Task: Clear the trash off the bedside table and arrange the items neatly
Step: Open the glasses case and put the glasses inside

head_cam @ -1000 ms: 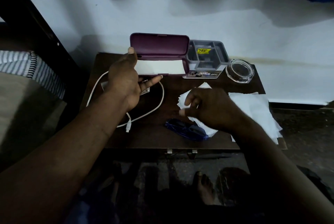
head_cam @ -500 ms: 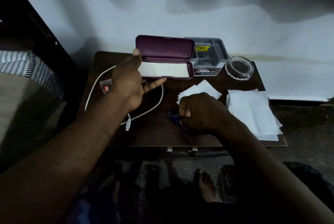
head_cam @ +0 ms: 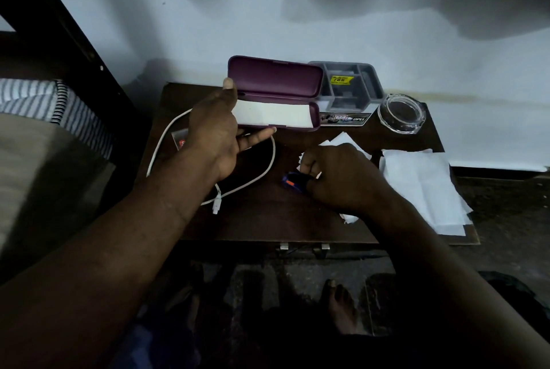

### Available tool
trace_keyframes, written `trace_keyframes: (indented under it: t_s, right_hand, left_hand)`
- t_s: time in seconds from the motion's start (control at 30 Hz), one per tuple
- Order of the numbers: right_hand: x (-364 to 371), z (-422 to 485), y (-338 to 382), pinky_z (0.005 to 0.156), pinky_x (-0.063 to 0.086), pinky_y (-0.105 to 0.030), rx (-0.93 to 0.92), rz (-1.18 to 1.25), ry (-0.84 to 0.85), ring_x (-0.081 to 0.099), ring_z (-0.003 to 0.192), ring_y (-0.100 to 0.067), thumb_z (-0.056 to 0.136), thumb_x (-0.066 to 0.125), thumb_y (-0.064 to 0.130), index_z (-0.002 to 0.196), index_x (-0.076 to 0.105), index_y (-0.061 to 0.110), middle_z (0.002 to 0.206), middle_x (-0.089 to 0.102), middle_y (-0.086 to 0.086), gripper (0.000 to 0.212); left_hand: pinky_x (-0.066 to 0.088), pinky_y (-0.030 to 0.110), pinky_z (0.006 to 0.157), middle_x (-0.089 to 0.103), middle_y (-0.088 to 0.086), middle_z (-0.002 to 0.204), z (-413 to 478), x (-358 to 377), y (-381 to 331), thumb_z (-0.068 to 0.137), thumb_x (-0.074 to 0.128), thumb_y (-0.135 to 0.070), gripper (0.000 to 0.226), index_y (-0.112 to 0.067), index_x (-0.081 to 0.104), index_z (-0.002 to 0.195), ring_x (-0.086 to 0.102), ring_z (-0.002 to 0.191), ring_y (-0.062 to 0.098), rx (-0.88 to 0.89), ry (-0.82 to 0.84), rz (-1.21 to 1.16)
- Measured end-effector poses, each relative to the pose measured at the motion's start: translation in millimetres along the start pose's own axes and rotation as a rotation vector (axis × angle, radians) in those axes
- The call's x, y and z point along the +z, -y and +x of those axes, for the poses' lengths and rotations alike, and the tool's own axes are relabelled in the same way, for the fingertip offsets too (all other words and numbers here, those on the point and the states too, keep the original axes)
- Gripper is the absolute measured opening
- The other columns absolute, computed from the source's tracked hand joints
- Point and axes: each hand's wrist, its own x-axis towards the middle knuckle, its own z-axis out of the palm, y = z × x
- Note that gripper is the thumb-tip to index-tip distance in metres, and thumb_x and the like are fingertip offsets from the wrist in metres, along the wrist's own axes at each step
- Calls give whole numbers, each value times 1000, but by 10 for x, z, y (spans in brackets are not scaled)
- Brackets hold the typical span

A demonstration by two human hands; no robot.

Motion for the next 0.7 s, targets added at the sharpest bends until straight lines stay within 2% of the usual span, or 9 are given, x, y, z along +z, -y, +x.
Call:
trace_keyframes:
  t_s: [0.1,0.17,0.27,0.33,0.43,0.5,0.6,0.63,0.7]
  right_hand:
    - [-119,16,-25,77,54,-22,-19,152,-51,67,74,0,80,80,20,82,72,34,77,73,13,16]
    - [-223,18,-41,68,49,-10,-30,320,-46,67,69,6,82,81,14,83,76,35,78,76,17,21]
    - [-354,34,-42,71,55,-17,-50,646,-124,73,77,-4,87,77,6,93,79,30,87,81,8,25]
    - [-394,68,-36,69,56,-23,-47,723,-231,74,76,-7,90,76,12,96,81,30,87,81,7,19]
    - [-386,125,-11,64,55,-33,-20,723,-289,71,64,-14,94,73,21,98,82,28,81,80,3,12]
    - [-368,163,9,65,55,-35,-1,673,-326,72,66,-11,94,74,21,95,82,29,80,80,5,12]
    - [-327,197,38,64,46,-11,-24,545,-342,66,66,9,91,78,20,98,83,26,75,75,17,10]
    - [-315,199,51,61,42,-6,-30,512,-319,65,62,10,91,78,20,99,83,24,69,72,21,10]
    - [-287,187,79,58,44,-6,-49,468,-267,66,60,6,91,78,19,100,83,22,63,69,22,11]
  left_hand:
    - [63,41,67,74,9,114,16,-6,9,105,52,-41,30,-17,67,117,76,96,30,14,-14,21]
    - [63,40,66,74,8,110,24,-3,28,105,52,-41,30,-17,67,114,78,89,28,29,-22,47]
    - [62,38,62,72,7,112,33,11,71,105,52,-43,30,-18,67,112,77,87,28,36,-16,96]
    - [61,37,60,71,10,116,20,25,112,106,51,-43,30,-17,66,112,74,88,28,3,19,130]
    - [62,39,59,74,12,112,-37,42,182,105,52,-42,31,-15,66,112,77,81,27,-76,103,185]
    - [62,39,59,76,11,104,-79,53,221,106,51,-40,31,-14,67,111,78,77,26,-113,166,197]
    - [63,40,62,77,10,105,-112,63,253,106,49,-41,33,-15,67,113,77,79,25,-157,227,220]
    - [63,40,63,76,11,106,-114,60,252,106,48,-42,34,-14,66,114,77,79,25,-164,234,229]
    - [63,42,66,76,13,106,-109,51,248,106,48,-42,34,-13,66,112,77,81,27,-168,240,249]
